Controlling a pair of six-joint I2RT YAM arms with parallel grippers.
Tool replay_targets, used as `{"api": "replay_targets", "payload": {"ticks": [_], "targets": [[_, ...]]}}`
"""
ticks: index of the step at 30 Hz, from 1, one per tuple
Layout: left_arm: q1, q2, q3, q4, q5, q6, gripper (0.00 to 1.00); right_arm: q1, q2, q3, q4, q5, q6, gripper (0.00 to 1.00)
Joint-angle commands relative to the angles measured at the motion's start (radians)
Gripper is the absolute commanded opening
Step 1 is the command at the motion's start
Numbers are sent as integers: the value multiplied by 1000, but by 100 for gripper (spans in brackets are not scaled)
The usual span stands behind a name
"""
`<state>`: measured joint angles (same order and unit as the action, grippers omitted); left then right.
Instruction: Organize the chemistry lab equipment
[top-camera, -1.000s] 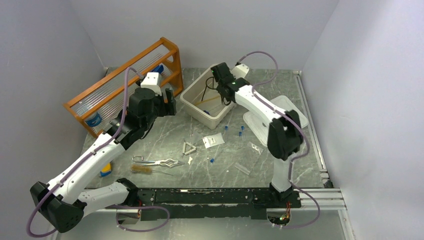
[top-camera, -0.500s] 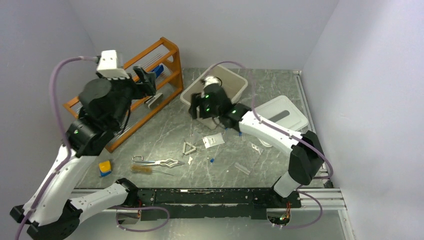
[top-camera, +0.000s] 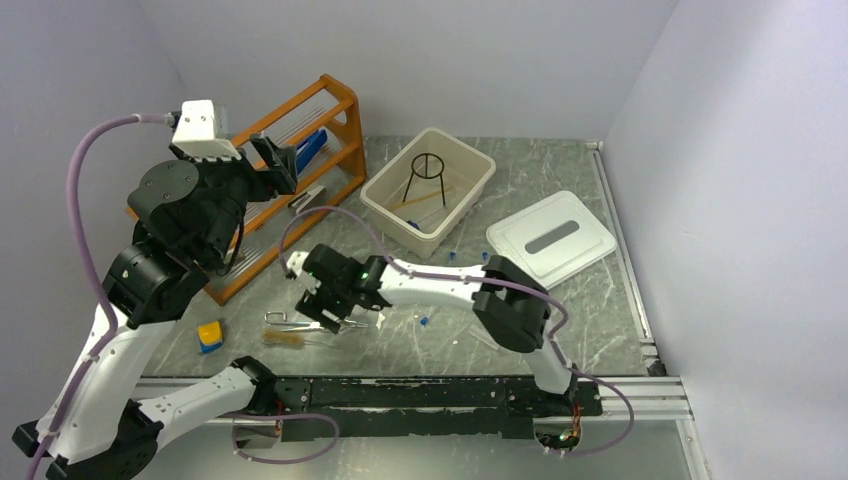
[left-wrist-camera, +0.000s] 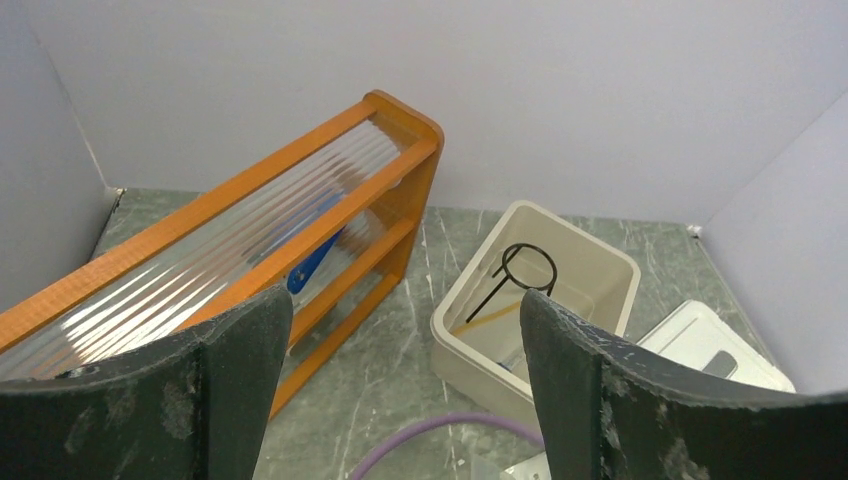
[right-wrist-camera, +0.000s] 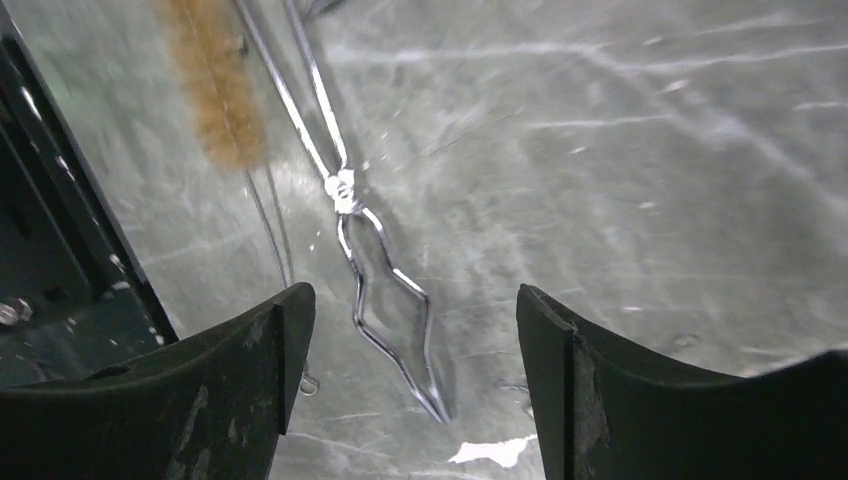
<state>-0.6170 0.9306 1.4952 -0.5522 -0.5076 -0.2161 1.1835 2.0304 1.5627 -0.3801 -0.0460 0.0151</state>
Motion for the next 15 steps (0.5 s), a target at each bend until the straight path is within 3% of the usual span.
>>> {"api": "replay_targets", "payload": {"ticks": [1,9,15], "targets": [[-1,16,19,-32,50,8,88,21,76,67,-110,-39,-107,77],[-1,17,6,-21,50,3,88,24,146,105,-142,-60,-136,74],[-1,14,-12,-14,45,0,88,31,221,175,-186,-43,-155,60]]}}
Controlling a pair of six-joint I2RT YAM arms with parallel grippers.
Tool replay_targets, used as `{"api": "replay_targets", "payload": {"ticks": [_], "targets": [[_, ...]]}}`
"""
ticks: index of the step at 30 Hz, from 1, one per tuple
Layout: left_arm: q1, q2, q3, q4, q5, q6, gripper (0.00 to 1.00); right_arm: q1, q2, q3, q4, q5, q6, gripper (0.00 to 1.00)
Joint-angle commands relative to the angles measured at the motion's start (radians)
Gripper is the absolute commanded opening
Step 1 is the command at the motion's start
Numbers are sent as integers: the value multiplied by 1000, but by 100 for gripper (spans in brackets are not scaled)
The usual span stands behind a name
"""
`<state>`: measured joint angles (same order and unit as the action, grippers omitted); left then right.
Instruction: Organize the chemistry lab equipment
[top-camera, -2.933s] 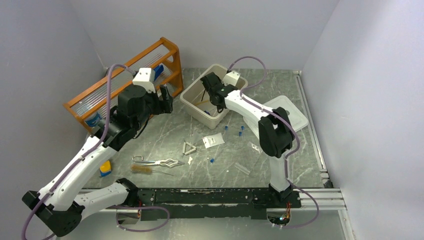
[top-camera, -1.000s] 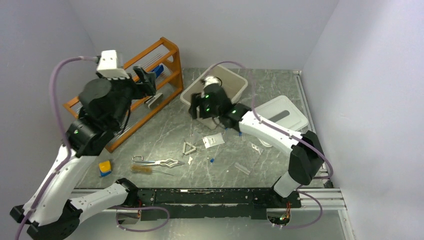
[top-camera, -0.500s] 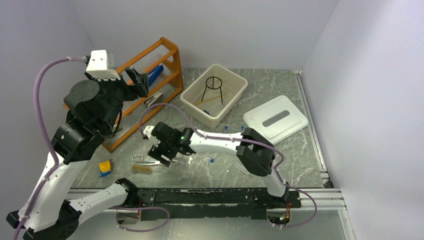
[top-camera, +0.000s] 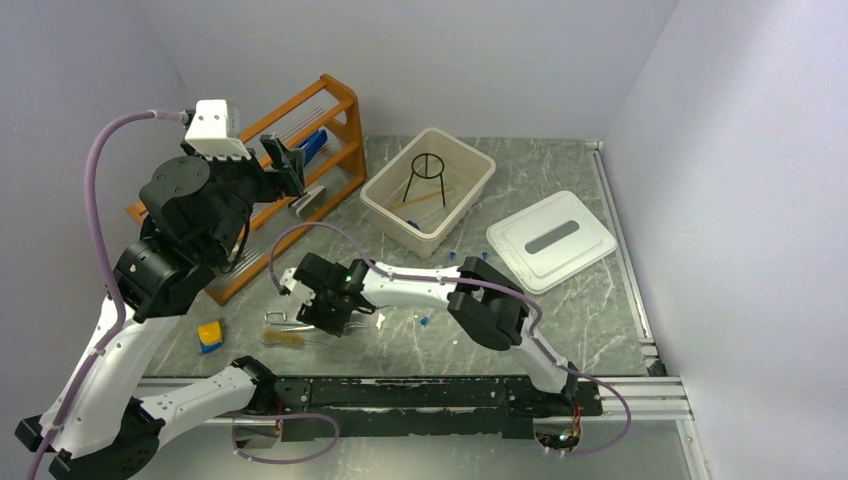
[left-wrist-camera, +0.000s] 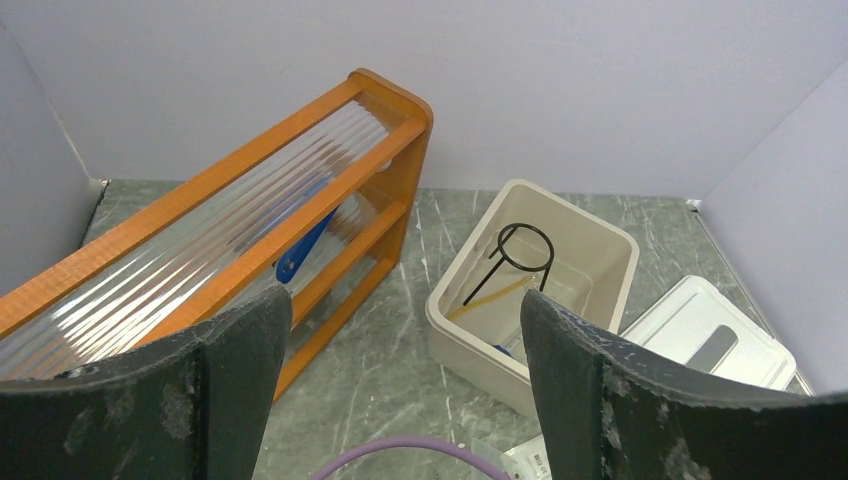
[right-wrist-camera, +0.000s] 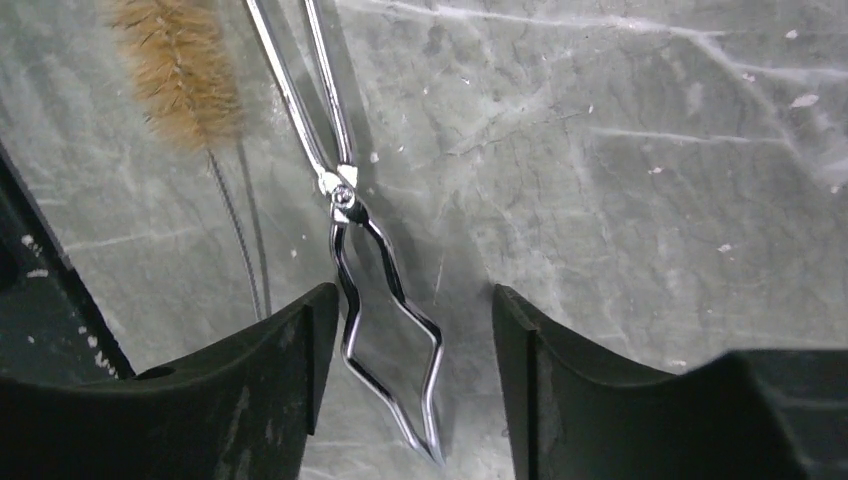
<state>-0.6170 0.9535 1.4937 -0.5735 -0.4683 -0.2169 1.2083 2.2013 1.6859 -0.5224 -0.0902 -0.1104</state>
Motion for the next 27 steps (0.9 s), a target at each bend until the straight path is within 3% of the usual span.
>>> {"api": "replay_targets", "payload": {"ticks": [1,6,14,18,21,23,27], "targets": [[0,-9,-10,8,5,2,88,6,62,63,-51,3,-30,55],[-1,-9,-12,-1,0,4,88,7,80,69,-61,66,-3,37],[-1,-18,-38,17,-1,-7,88,-6,-44,-106,15,181,186,29],[-1,-19,-43,17,2,-13,88,-6,-101,-173,21,154,275,30],[-1,-21,-45,18,2,-15,88,-6,-101,-169,26,162,303,42],[-1,-22,-46,20,1,-14,88,-6,-76,-136,27,168,286,48],[-1,-24,-40,14,-7,-11,88,-3,19,-3,-43,216,227,49]]}}
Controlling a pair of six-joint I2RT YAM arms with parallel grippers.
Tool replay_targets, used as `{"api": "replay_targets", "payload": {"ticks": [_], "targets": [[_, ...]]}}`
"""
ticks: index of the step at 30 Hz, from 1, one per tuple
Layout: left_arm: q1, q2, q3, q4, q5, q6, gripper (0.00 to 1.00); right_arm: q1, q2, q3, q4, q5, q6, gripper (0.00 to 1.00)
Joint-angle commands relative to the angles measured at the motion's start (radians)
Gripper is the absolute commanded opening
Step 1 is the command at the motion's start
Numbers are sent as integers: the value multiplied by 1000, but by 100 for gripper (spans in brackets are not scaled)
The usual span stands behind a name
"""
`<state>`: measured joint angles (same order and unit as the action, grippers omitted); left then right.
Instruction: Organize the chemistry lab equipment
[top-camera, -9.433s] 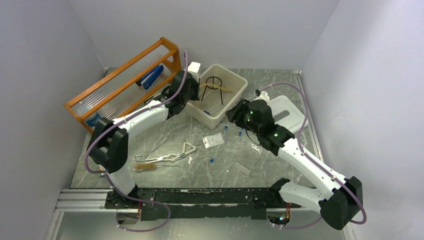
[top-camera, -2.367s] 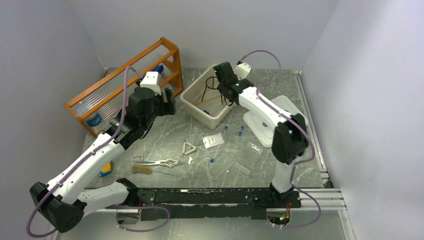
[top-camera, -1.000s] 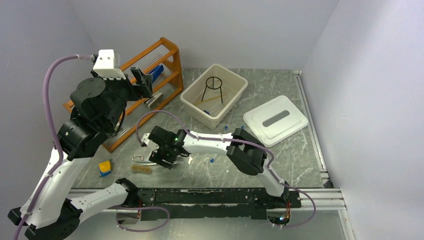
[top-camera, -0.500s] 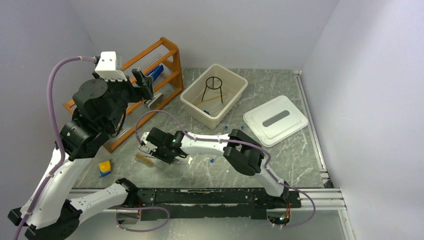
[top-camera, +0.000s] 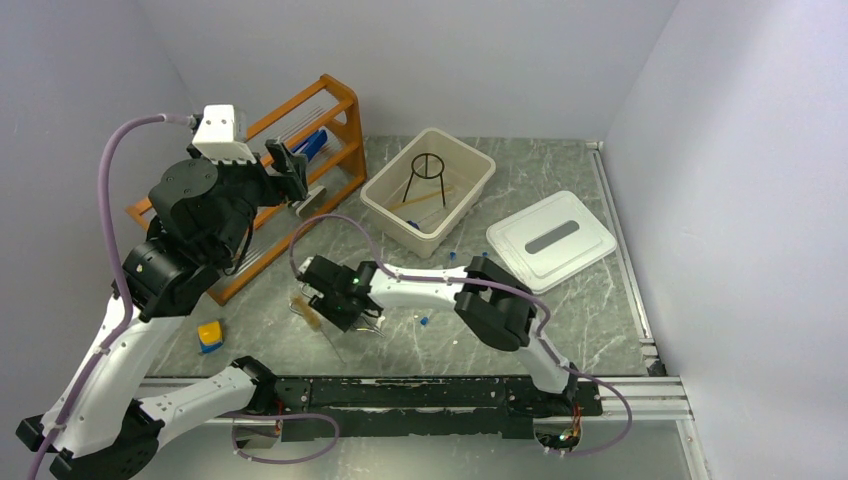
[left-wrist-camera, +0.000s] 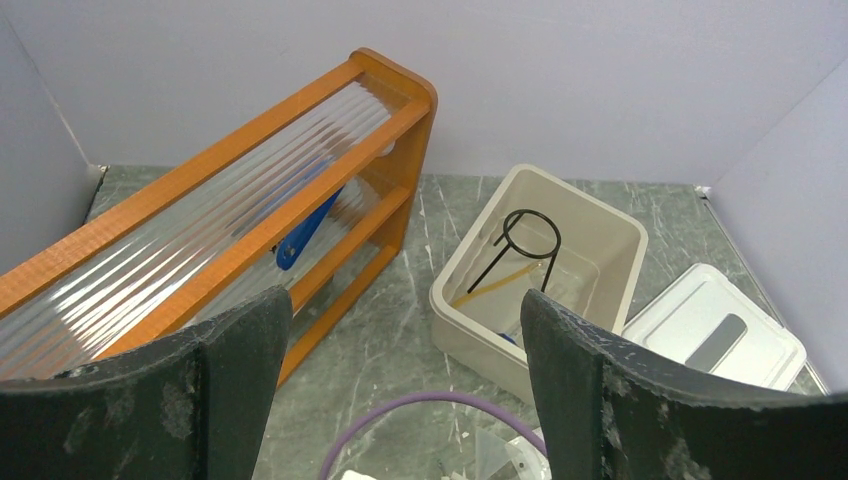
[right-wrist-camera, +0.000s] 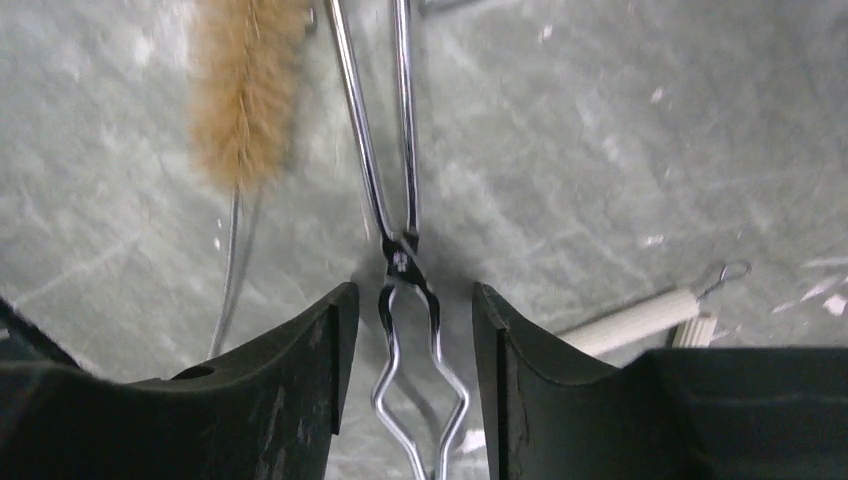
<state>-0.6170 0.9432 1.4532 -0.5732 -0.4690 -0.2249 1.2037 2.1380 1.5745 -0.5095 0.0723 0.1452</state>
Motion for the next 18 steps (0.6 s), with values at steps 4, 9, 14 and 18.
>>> {"api": "replay_targets", "payload": {"ticks": [4,9,14,18], "targets": [[-1,-18,-6,12,-12,-2,88,0,146,175,-93,44,-88,43],[-1,-20,-3,3,-15,-1,88,2,145,164,-106,9,-108,21],[-1,-26,-4,10,-28,13,88,2,86,121,-54,25,-91,1],[-1,-35,22,27,-156,61,87,1,10,101,-8,105,-58,0]]}}
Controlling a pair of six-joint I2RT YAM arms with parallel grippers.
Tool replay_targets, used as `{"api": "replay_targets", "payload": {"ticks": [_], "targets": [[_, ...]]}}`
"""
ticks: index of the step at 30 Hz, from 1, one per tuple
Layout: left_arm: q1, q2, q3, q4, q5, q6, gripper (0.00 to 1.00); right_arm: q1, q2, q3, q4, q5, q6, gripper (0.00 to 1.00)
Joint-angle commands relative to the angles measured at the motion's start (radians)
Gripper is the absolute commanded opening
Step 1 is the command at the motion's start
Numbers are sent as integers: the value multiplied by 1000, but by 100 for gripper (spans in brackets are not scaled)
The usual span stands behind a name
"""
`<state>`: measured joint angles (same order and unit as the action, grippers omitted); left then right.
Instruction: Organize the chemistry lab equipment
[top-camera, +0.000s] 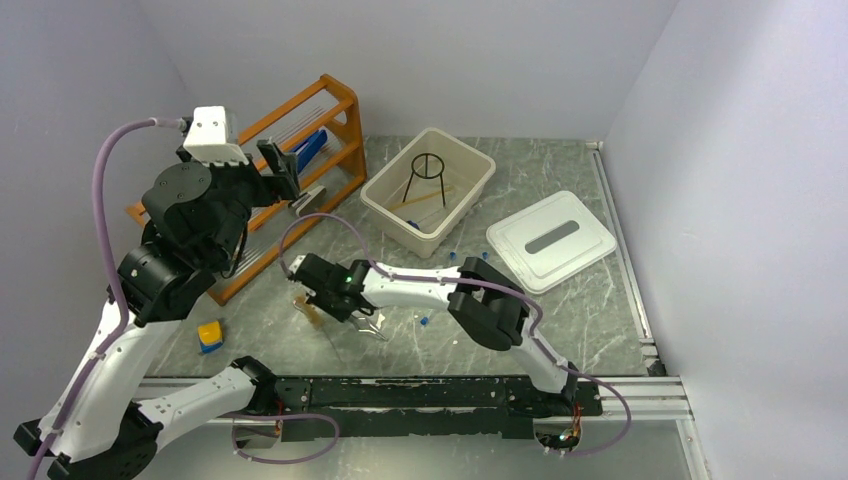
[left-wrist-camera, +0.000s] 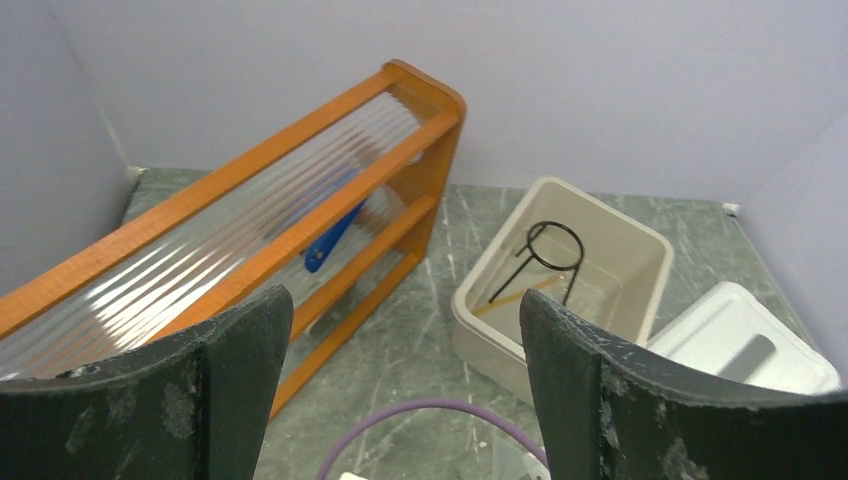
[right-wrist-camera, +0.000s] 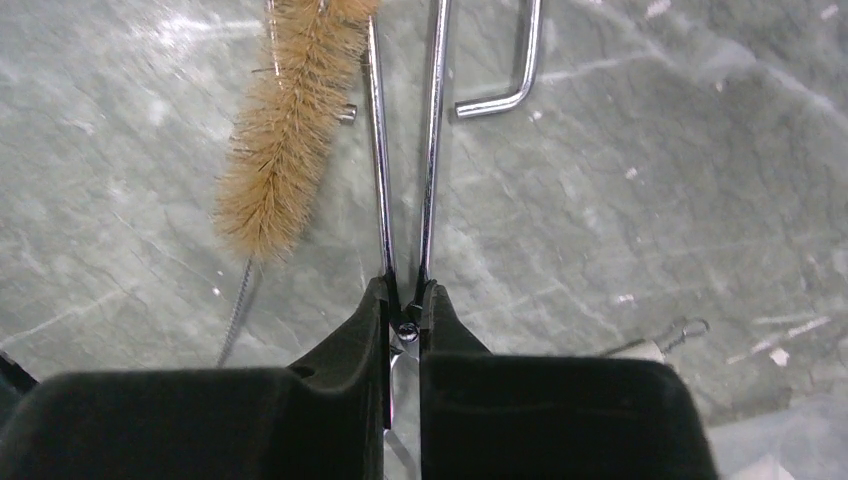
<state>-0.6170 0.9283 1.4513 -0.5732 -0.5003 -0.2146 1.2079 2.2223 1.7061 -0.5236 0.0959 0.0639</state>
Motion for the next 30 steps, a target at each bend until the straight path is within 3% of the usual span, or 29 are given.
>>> {"api": "replay_targets", "payload": {"ticks": [1,15,30], "targets": [[-1,-27,25,40,-145,63,87,-3,-93,-34,12,105,33,0],[-1,-58,6,63,-159,72,87,-1,-236,-101,93,516,178,0],[-1,-53,-6,63,-126,50,87,-5,-428,-199,258,601,233,0]]}}
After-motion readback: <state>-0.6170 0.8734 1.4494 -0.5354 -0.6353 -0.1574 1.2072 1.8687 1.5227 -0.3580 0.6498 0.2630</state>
